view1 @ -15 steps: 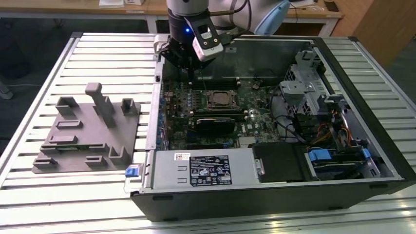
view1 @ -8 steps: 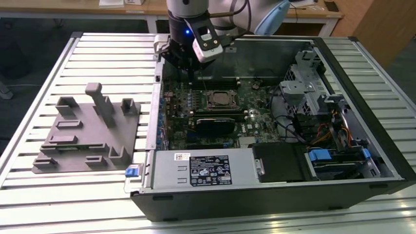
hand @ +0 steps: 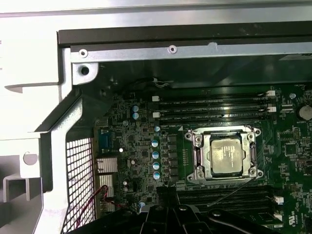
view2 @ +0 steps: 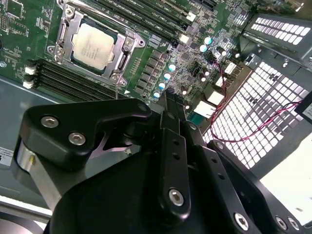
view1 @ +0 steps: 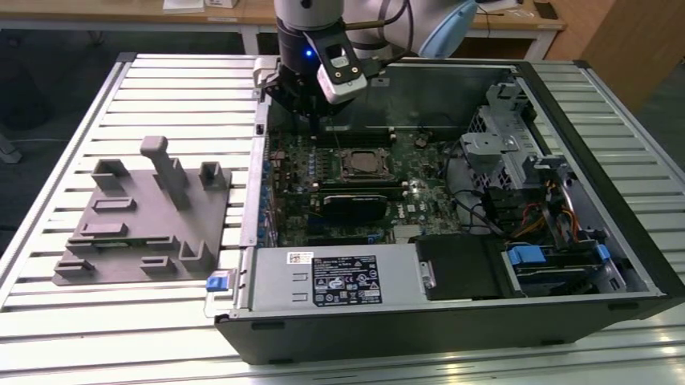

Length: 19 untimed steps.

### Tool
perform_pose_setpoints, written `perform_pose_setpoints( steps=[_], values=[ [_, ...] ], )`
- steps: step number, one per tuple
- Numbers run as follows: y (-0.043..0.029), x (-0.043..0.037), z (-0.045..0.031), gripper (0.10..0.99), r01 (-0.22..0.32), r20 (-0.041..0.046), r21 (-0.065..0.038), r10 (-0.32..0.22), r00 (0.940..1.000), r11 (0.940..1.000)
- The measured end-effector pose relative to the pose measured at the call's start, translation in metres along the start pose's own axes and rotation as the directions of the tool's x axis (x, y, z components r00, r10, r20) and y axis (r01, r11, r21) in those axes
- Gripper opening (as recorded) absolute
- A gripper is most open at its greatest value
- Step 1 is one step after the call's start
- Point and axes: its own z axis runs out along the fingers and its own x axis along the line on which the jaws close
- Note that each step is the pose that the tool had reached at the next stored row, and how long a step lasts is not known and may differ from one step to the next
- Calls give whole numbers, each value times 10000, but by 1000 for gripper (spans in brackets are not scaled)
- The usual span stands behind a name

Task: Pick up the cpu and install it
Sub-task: 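Install the first cpu locking lever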

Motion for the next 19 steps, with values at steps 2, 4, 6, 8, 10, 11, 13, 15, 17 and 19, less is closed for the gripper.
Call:
perform_pose_setpoints(
  steps=[2, 4, 6, 8, 10, 11, 13, 15, 17, 19],
  values=[
    [0, 0, 0, 106, 0, 0, 0, 0, 10000, 10000],
    [0, 0, 1, 106, 1, 0, 0, -1, 10000, 10000],
    [3, 0, 7, 106, 0, 3, -3, 0, 10000, 10000],
    [29, 3, 26, 106, 0, 1, -1, 0, 10000, 10000],
    [35, 3, 45, 106, 0, 2, -2, 0, 10000, 10000],
    [35, 3, 56, 106, 1, 1, -1, -1, 10000, 10000],
    [35, 2, 78, 106, -1, 0, -1, 1, 10000, 10000],
    [37, -1, 94, 106, -2, -1, 1, 2, 10000, 10000],
    [37, -1, 96, 106, -1, -1, 1, 1, 10000, 10000],
    [37, -2, 100, 106, 0, 0, 0, 0, 10000, 10000]
  ],
)
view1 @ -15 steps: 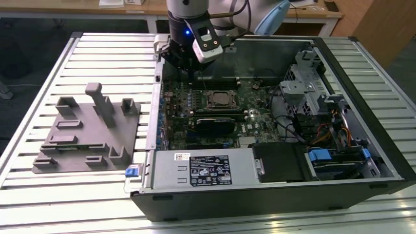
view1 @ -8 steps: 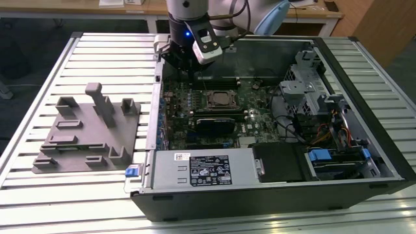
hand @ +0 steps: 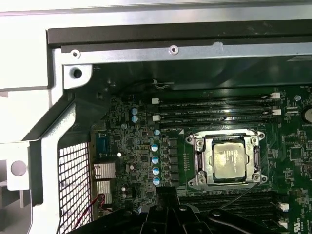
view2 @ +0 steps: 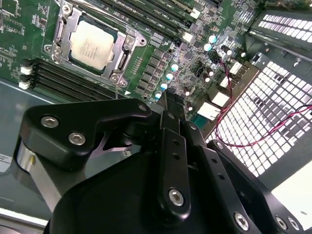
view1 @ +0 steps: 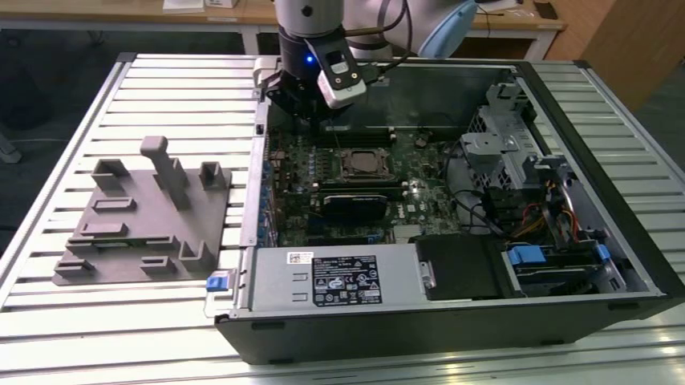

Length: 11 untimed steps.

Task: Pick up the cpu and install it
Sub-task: 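Install the first cpu locking lever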

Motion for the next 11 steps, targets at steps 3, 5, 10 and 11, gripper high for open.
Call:
perform_pose_setpoints(
  steps=[3, 5, 10, 11],
  values=[
    [0, 0, 4, 106, 0, 0, 0, 0, 10000, 10000],
    [0, 0, 9, 106, 0, 0, 0, 0, 10000, 10000],
    [-1, 0, 15, 106, 0, 0, 0, 0, 10000, 10000],
    [-1, 0, 15, 106, 0, 0, 0, 0, 10000, 10000]
  ],
)
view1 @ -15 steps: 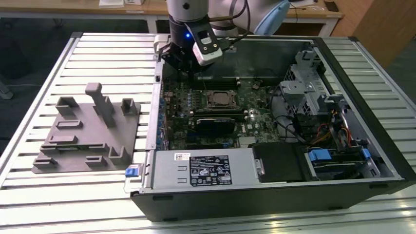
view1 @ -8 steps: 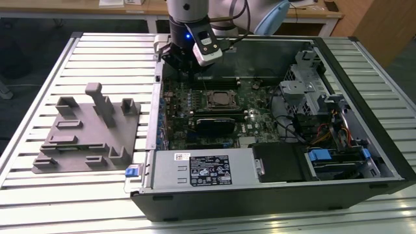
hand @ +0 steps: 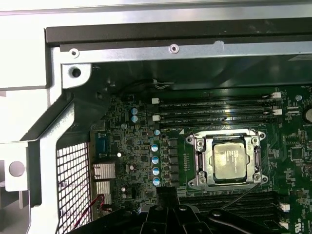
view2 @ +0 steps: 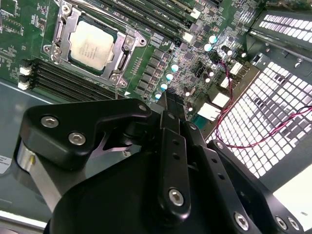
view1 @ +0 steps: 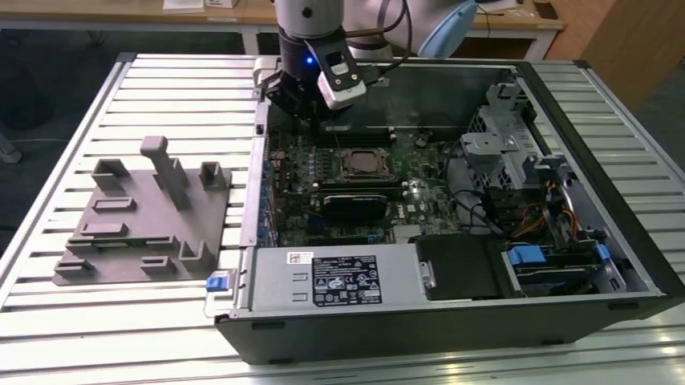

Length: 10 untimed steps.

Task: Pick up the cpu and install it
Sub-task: 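Install the first cpu locking lever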

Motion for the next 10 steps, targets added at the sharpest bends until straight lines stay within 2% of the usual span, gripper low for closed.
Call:
perform_pose_setpoints(
  steps=[5, 10],
  values=[
    [11, -6, 5, 106, 0, 1, -2, 0, 10000, 10000],
    [70, -19, 12, 106, 1, 0, 0, -1, 10000, 10000]
  ],
)
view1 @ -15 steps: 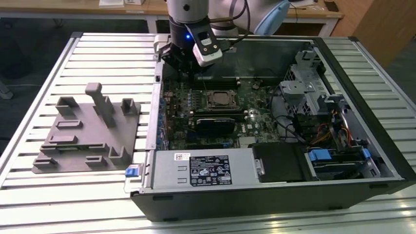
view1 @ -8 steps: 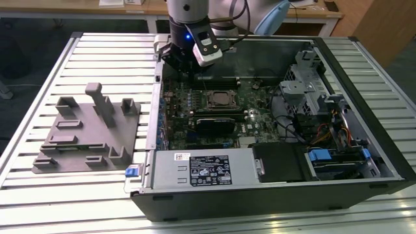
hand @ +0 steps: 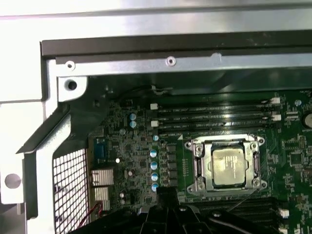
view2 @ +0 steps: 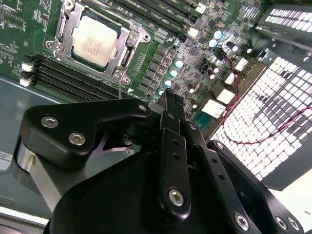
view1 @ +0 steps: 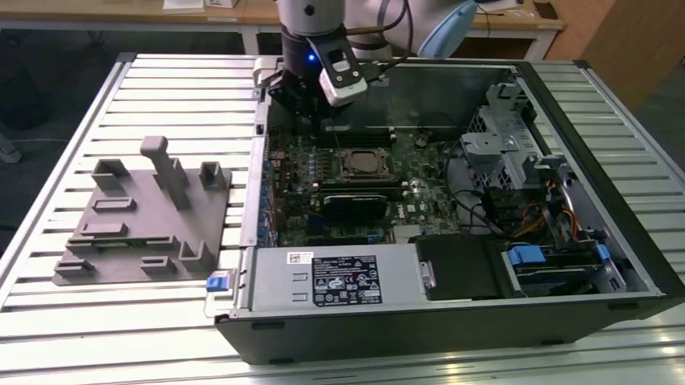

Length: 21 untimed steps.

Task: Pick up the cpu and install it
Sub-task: 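Install the first cpu locking lever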

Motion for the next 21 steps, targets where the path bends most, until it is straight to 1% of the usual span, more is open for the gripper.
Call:
perform_pose_setpoints(
  steps=[6, 9, 12, 17, 21],
  values=[
    [8, -18, 20, 106, -1, 1, -1, 1, 10000, 10000],
    [14, -21, 42, 106, -1, -1, 1, 1, 10000, 10000],
    [50, -34, 64, 106, -3, 1, 0, 3, 10000, 10000],
    [151, -33, 81, 106, -3, -1, 1, 3, 10000, 10000],
    [175, -37, 120, 106, -2, 1, -1, 2, 10000, 10000]
  ],
)
